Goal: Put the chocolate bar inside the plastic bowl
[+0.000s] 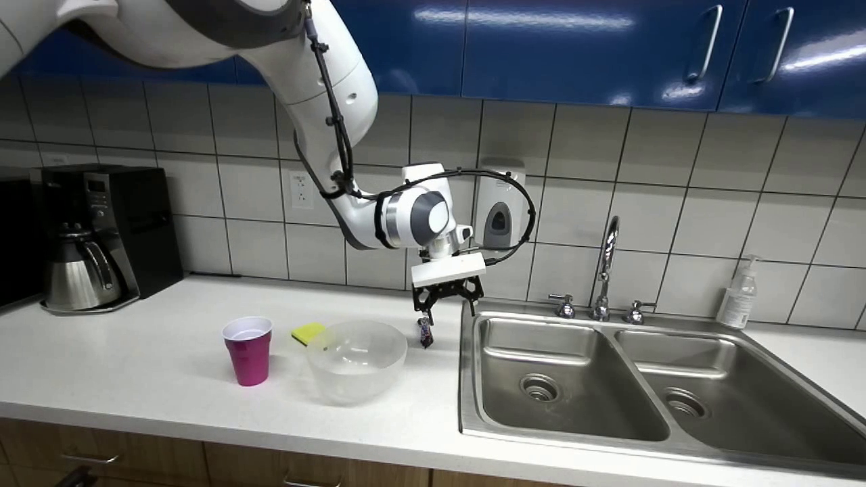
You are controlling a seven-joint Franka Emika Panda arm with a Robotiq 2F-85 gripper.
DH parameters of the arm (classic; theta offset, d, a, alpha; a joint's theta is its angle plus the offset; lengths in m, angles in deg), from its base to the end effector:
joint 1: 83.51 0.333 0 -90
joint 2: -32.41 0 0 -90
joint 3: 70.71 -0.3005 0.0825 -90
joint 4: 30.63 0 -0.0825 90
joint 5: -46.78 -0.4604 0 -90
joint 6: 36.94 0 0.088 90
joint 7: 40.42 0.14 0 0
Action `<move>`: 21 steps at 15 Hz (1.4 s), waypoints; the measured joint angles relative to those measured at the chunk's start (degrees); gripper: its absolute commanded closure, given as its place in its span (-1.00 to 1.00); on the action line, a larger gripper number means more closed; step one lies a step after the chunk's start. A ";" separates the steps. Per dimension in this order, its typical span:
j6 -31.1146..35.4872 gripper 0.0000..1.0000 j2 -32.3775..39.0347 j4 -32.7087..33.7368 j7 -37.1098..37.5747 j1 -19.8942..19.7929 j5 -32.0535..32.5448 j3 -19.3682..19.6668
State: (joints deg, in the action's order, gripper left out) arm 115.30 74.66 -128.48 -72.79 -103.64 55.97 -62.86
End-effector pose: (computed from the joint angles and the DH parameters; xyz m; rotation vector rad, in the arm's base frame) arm 0.6547 -0.3418 0.0855 2.8545 0.3675 0.1375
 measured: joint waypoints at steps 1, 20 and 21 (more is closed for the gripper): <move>-0.25 -1.00 1.15 1.57 -0.84 -0.05 0.28 -0.21; -12.57 -1.00 18.24 28.01 -2.55 0.55 -0.08 -3.23; -13.47 -1.00 18.80 29.01 -2.45 0.71 -0.14 -3.42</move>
State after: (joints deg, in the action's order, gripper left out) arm 101.83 93.46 -99.47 -75.24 -102.93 55.82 -66.29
